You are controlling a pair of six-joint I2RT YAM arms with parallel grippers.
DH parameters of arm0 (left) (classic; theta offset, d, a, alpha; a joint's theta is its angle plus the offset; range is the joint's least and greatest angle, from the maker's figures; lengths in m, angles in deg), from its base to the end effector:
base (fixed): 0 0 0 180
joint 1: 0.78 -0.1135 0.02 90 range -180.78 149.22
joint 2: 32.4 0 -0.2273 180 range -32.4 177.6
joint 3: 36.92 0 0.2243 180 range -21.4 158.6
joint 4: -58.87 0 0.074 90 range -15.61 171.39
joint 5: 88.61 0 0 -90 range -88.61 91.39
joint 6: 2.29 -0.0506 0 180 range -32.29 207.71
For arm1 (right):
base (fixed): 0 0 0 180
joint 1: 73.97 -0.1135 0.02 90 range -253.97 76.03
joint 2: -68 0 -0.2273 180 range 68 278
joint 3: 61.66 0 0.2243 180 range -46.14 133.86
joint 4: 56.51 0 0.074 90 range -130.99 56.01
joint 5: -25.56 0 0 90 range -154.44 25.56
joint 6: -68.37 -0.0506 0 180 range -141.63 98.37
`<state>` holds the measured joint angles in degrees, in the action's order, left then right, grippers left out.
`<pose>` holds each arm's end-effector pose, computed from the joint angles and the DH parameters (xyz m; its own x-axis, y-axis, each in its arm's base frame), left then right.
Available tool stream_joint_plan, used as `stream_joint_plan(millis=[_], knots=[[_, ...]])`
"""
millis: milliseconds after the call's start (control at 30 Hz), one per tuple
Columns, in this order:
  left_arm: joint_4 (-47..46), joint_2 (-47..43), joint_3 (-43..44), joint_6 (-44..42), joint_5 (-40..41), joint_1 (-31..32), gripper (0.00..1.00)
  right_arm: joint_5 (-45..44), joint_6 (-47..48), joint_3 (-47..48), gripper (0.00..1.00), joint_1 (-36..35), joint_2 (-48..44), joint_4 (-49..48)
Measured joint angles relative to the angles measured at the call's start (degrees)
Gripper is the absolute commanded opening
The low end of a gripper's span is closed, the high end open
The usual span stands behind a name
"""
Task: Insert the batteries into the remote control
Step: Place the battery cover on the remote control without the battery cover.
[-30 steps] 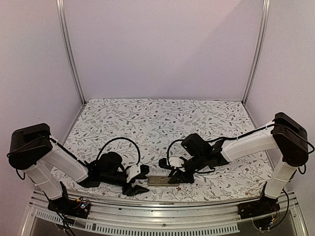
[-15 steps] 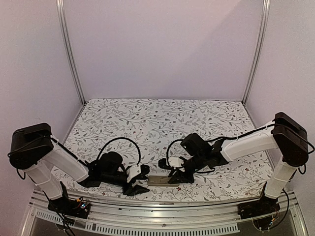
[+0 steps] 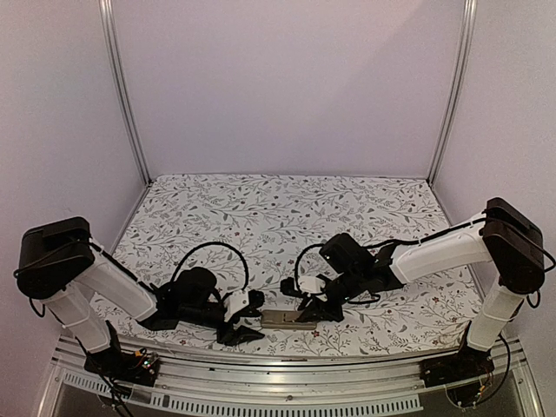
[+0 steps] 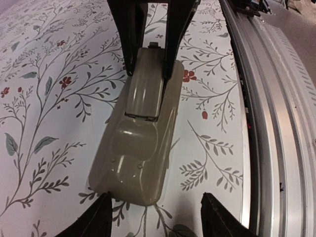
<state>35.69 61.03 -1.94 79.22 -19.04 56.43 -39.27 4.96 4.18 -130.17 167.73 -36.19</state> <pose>0.1206 -0.2198 0.0791 -0.1702 0.5197 -0.8373 0.9780 0.1933 -0.0788 0.1572 0.2735 0.1153 -0.0050 -0.7356 -0.6774 -0.9982 -0.0363 0.0467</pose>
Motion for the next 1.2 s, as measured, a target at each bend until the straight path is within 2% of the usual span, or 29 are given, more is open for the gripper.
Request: stream_joint_plan(millis=[767,1000,1200], knots=[[0.0,0.4,0.1,0.2,-1.1,-0.7,0.55,0.3,-2.1,1.0,0.0,0.0,1.2,0.1],[-0.1,0.4,0.1,0.2,-1.5,-1.0,0.55,0.5,-2.5,1.8,0.11,0.0,1.8,0.9],[-0.1,0.4,0.1,0.2,-1.7,-1.2,0.55,0.5,-3.5,1.8,0.13,-0.2,1.8,0.8]])
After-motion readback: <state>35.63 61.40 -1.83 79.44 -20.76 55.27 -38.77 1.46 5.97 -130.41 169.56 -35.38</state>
